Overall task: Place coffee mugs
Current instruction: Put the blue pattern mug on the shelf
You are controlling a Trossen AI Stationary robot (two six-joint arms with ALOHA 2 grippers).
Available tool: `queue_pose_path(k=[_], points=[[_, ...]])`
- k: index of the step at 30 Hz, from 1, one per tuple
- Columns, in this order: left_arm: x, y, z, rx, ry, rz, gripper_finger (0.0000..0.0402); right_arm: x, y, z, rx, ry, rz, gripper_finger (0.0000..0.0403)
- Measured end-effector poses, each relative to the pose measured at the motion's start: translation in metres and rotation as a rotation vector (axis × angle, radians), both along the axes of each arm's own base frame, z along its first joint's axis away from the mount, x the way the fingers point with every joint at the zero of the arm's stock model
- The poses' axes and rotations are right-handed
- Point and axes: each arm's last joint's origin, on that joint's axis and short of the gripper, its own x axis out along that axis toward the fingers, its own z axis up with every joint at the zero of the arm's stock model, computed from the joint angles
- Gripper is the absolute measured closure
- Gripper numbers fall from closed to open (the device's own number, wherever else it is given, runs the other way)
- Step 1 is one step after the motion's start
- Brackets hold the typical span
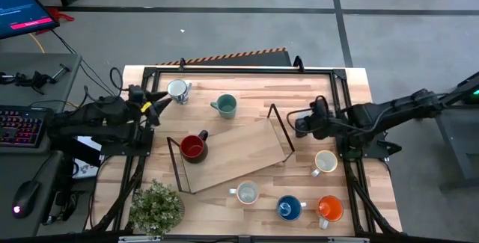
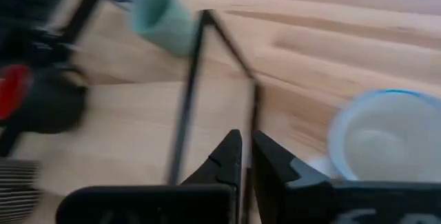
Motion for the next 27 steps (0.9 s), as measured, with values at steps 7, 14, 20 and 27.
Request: queue_pose_path(k=[7, 14, 20, 27], points=[[0.027, 0.007, 0.009, 0.114, 0.199, 0.142, 0.0227, 0.012, 0.002, -0.021, -0.119, -0.114, 0.108, 0.0391], [0.034, 0.025, 0.047, 0.057, 0.418, 0.225, 0.0227, 0.003, -0.004, -0.024, -0.236, -0.048, 0.012, 0.0391], [0.044, 0.053, 0.061, -0.096, 0.54, 0.199, 0.0227, -0.009, -0.007, -0.02, -0.245, -0.034, 0.007, 0.0391], [0.06, 0.108, 0.048, -0.307, 0.625, 0.167, 0.0227, -0.017, -0.009, -0.013, -0.228, -0.076, 0.011, 0.0391]])
